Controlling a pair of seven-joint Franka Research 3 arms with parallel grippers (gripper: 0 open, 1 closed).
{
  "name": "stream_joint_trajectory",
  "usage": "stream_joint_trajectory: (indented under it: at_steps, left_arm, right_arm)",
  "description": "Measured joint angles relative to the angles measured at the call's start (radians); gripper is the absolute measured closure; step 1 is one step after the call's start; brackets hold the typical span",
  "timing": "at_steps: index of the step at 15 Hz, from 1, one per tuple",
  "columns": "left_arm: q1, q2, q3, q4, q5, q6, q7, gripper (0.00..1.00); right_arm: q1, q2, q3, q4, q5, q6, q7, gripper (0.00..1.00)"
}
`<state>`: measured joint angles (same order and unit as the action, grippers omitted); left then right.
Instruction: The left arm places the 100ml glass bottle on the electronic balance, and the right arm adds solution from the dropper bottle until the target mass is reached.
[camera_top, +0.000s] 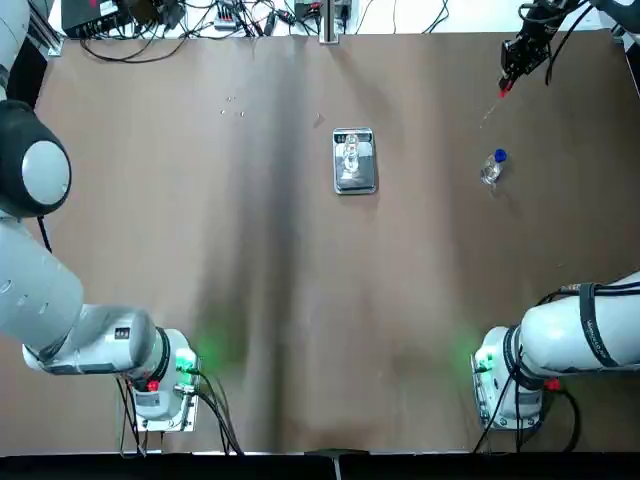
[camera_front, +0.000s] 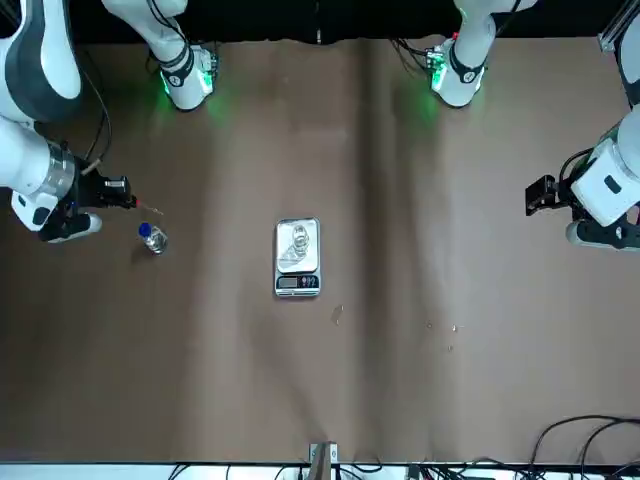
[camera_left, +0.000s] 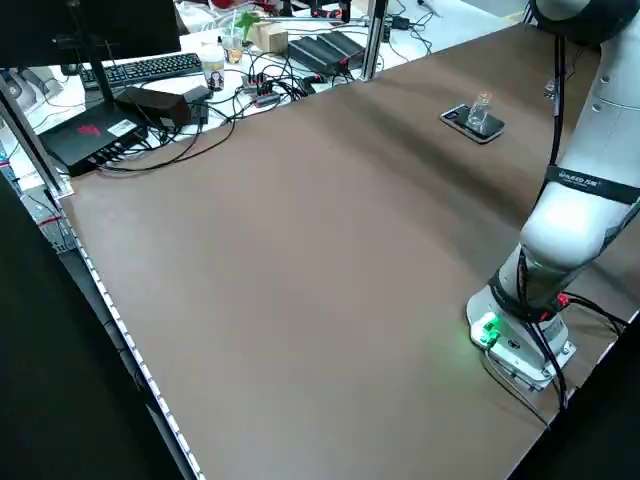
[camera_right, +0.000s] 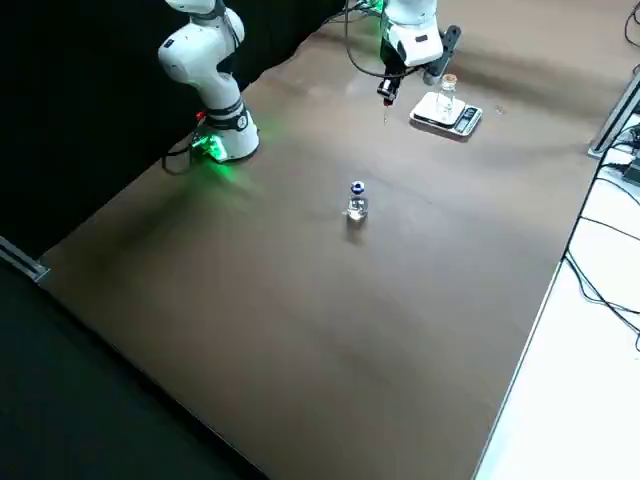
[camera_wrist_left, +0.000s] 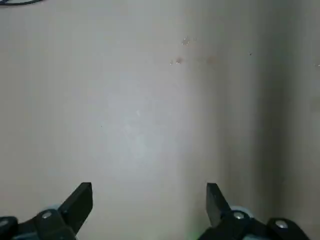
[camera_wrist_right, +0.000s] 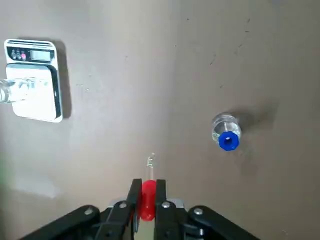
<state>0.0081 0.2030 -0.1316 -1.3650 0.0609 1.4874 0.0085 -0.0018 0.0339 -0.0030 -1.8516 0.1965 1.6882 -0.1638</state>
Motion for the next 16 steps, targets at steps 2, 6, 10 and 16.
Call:
stream_joint_trajectory:
  at_steps: [2, 6, 10, 16]
  left_arm:
    - [0.003, 0.000, 0.000, 0.000, 0.000, 0.000, 0.000, 0.00]
    - [0.005, 0.000, 0.000, 0.000, 0.000, 0.000, 0.000, 0.00]
    - [0.005, 0.000, 0.000, 0.000, 0.000, 0.000, -0.001, 0.00]
    - [0.005, 0.000, 0.000, 0.000, 0.000, 0.000, -0.002, 0.00]
  right_arm:
    - [0.000, -0.005, 0.000, 0.004, 0.021, -0.007, 0.000, 0.85]
    - [0.016, -0.011, 0.001, 0.009, 0.061, -0.018, 0.000, 0.85]
    - [0.035, -0.016, 0.001, 0.010, 0.089, -0.019, 0.005, 0.85]
    - [0.086, -0.018, 0.003, 0.034, 0.135, -0.019, 0.091, 0.85]
